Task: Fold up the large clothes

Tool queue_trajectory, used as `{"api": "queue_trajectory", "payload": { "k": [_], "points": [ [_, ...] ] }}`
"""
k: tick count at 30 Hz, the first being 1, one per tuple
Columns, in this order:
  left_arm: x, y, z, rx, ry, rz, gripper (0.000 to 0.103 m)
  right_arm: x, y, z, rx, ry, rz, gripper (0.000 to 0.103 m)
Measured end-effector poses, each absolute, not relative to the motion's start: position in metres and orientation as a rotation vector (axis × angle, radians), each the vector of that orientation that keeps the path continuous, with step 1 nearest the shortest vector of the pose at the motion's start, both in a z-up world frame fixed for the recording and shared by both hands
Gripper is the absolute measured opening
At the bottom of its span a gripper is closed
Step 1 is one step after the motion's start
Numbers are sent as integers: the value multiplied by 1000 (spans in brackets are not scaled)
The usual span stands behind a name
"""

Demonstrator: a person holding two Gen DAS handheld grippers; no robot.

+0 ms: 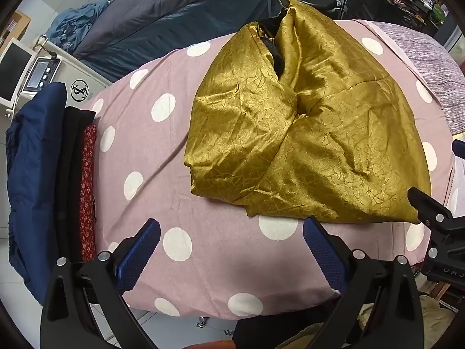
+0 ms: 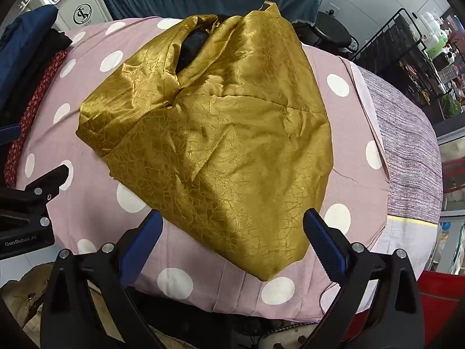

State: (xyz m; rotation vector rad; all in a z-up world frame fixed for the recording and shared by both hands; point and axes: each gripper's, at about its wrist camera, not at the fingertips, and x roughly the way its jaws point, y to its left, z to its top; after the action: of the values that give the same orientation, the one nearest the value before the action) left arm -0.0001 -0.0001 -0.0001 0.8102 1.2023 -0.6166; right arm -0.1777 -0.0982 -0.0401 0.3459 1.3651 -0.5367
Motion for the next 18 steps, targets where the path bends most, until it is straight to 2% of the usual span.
{"api": "queue_trajectory", "payload": {
  "k": [18],
  "points": [
    [0, 4, 1, 815, 1203, -603, 97, -179, -97, -41, 348, 1363, -530, 96]
  ]
}}
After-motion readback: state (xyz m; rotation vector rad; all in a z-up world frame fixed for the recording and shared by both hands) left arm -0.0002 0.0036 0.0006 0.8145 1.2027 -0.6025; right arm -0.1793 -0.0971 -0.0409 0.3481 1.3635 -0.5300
